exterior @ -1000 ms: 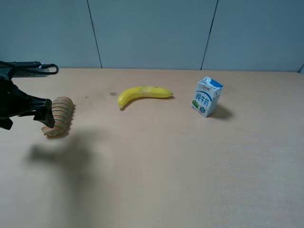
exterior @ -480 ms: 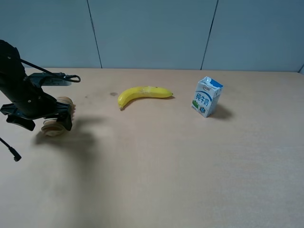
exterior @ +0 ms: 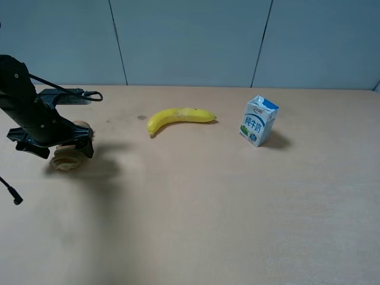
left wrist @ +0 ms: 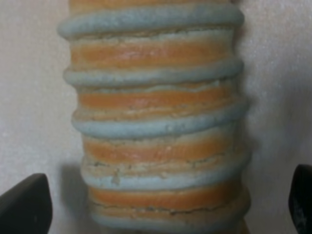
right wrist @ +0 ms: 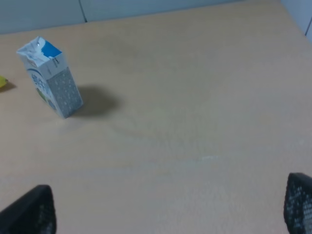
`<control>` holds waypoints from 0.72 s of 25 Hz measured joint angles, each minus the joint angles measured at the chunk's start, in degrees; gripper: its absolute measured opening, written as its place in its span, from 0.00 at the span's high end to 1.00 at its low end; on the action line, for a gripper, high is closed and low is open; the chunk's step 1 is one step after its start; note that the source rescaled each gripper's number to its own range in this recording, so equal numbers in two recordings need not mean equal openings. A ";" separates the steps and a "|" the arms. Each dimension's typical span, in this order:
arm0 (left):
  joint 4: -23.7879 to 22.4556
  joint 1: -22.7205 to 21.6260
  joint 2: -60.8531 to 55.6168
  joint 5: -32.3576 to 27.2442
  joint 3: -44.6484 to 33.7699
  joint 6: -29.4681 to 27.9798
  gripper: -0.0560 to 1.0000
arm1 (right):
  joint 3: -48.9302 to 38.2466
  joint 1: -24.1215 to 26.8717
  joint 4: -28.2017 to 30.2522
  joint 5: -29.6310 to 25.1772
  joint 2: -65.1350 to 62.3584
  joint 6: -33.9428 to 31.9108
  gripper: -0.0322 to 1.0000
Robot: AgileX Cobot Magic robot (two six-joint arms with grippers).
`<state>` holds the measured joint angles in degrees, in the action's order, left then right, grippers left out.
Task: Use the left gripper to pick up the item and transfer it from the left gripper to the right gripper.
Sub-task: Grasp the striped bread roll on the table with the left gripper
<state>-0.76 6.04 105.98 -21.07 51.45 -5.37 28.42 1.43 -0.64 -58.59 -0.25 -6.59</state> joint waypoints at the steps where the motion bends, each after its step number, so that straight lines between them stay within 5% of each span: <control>1: 0.00 0.00 0.00 0.00 0.00 -0.57 0.04 | 0.00 0.00 0.00 0.00 0.00 0.00 0.00; 14: 0.00 0.00 1.26 0.29 0.02 -1.67 0.12 | 0.00 0.00 0.00 0.00 0.00 0.00 0.00; 18: 0.00 0.00 1.26 -0.75 0.02 -1.67 0.33 | 0.00 0.00 0.00 0.00 0.00 0.00 0.00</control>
<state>-0.76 6.04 107.24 -21.81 51.47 -7.04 28.42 1.43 -0.64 -58.59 -0.25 -6.59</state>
